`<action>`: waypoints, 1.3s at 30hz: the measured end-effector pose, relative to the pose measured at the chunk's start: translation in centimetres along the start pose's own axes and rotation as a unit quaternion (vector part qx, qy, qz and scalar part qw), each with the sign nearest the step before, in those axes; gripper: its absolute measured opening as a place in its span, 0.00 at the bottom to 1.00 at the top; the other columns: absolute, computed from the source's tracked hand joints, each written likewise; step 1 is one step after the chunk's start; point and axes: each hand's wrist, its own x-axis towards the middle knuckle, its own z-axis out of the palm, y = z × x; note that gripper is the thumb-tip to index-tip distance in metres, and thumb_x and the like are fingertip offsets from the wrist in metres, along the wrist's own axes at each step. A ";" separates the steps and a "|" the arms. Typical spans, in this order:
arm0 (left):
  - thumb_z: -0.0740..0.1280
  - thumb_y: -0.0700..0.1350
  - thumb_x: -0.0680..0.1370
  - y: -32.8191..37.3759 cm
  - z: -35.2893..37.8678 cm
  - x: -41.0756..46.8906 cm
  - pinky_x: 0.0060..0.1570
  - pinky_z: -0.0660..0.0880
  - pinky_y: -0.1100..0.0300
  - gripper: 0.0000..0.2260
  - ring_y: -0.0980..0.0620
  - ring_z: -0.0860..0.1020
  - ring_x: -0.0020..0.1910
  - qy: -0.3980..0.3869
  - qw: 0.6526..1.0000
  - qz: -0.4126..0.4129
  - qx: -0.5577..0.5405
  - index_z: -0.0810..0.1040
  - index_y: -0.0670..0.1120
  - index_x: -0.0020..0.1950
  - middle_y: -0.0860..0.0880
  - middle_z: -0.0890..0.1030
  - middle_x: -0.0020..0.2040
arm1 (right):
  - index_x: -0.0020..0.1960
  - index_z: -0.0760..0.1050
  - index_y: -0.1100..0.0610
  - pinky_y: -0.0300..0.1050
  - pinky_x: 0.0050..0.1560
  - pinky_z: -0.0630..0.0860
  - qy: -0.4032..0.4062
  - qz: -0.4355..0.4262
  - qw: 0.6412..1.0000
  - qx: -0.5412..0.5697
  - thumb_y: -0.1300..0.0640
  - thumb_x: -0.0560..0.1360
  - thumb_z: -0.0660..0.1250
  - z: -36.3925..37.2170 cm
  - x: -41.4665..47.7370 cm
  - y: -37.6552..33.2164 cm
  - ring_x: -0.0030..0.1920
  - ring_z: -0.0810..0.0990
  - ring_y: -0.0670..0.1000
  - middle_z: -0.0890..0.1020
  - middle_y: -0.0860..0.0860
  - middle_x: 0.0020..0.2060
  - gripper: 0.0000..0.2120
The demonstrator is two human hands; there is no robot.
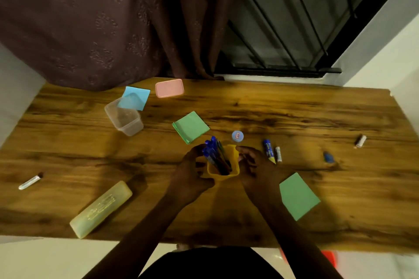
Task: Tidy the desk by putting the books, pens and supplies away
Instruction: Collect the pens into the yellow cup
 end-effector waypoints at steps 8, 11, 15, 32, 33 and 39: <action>0.82 0.41 0.65 -0.6 0.7 1.1 0.53 0.83 0.55 0.36 0.55 0.83 0.56 -0.021 1.000 0.022 -0.009 0.72 0.66 0.65 0.58 0.82 0.59 | 0.70 0.76 0.51 0.36 0.59 0.79 0.002 0.001 1.000 0.031 0.75 0.67 0.65 0.6 -1.5 -0.4 0.62 0.79 0.34 0.78 0.25 0.59 0.35; 0.81 0.36 0.66 -0.4 0.8 1.5 0.48 0.83 0.58 0.36 0.53 0.84 0.54 -0.021 0.999 0.032 -0.009 0.72 0.65 0.62 0.57 0.82 0.58 | 0.72 0.74 0.46 0.46 0.59 0.82 -0.006 0.031 0.997 0.070 0.71 0.68 0.66 0.2 -1.8 -0.5 0.63 0.80 0.39 0.81 0.30 0.59 0.36; 0.82 0.36 0.63 1.4 1.8 2.6 0.47 0.84 0.55 0.35 0.50 0.84 0.53 -0.030 0.998 0.053 -0.005 0.75 0.60 0.63 0.54 0.82 0.57 | 0.72 0.74 0.50 0.30 0.60 0.76 0.016 0.014 0.996 0.090 0.74 0.70 0.68 -1.7 -1.4 -1.2 0.63 0.81 0.40 0.83 0.40 0.60 0.34; 0.83 0.42 0.63 15.6 23.9 15.3 0.51 0.82 0.58 0.34 0.52 0.85 0.53 -0.030 0.984 0.168 0.051 0.77 0.47 0.67 0.50 0.85 0.59 | 0.63 0.81 0.59 0.55 0.63 0.80 0.132 -0.002 0.973 0.188 0.79 0.66 0.69 -23.4 11.4 8.9 0.58 0.86 0.49 0.87 0.50 0.55 0.28; 0.83 0.43 0.63 16.3 25.7 16.4 0.50 0.82 0.59 0.33 0.52 0.85 0.52 -0.028 0.984 0.169 0.055 0.78 0.48 0.67 0.51 0.85 0.58 | 0.62 0.81 0.59 0.56 0.63 0.80 0.137 0.002 0.974 0.180 0.78 0.66 0.69 -24.9 12.4 10.0 0.57 0.86 0.49 0.87 0.50 0.55 0.28; 0.83 0.46 0.63 20.3 35.3 21.8 0.48 0.82 0.59 0.33 0.54 0.84 0.50 -0.035 0.983 0.167 0.070 0.78 0.52 0.66 0.53 0.84 0.58 | 0.61 0.83 0.55 0.57 0.61 0.81 0.171 0.042 0.972 0.154 0.73 0.66 0.70 -32.6 17.6 15.5 0.55 0.86 0.48 0.88 0.48 0.53 0.27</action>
